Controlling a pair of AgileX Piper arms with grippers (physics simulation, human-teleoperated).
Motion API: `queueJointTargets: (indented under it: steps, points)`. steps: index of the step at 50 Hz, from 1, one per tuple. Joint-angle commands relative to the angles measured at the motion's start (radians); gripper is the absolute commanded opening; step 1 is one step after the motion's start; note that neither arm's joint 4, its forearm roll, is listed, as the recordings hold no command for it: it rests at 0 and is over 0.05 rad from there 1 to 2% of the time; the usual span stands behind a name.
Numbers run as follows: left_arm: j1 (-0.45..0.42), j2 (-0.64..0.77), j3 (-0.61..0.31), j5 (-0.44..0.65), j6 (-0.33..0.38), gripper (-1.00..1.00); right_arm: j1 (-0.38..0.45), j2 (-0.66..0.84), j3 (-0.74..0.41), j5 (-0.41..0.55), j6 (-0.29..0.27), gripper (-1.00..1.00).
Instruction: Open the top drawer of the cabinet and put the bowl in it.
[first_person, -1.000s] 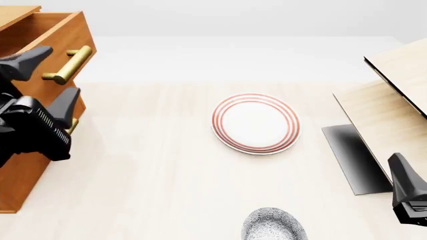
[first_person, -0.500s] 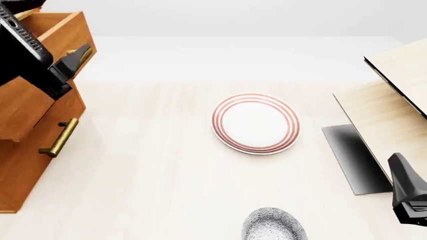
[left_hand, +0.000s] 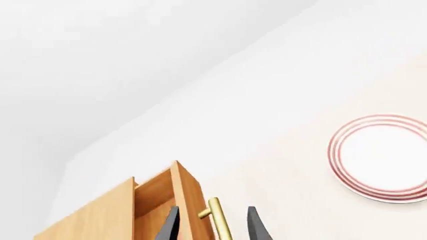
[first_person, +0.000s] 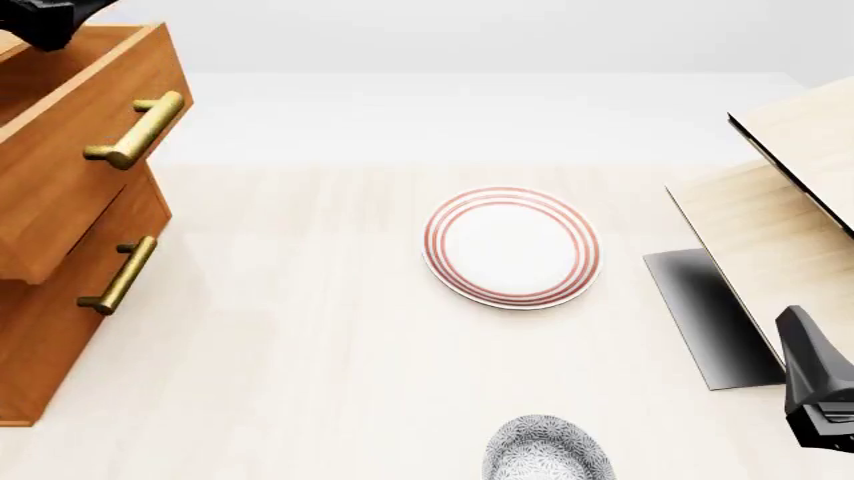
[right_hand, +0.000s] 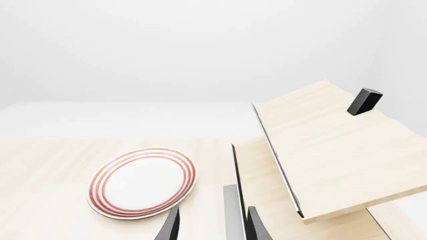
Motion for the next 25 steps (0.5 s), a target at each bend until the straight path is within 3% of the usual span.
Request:
queueJointTargets:
  steps: [1,3,5,18,21,25]
  points:
    - [0.022,0.075,-0.124,0.178,-0.163,1.0,0.001,-0.001,0.001,0.0,0.001,1.0]
    - [0.062,0.084,-0.138,0.219,-0.162,1.0,0.001,-0.001,0.001,0.0,0.001,1.0]
    - [0.031,0.114,-0.179,0.247,-0.229,1.0,0.001,-0.002,0.001,0.0,0.002,1.0]
    - [0.064,0.169,-0.256,0.375,-0.35,1.0,0.001,-0.001,0.001,0.0,0.001,1.0]
    - [0.022,0.201,-0.285,0.392,-0.405,1.0,0.001,-0.001,0.001,0.0,0.001,1.0]
    - [0.067,0.189,-0.31,0.427,-0.429,1.0,0.001,-0.001,0.001,0.0,0.001,1.0]
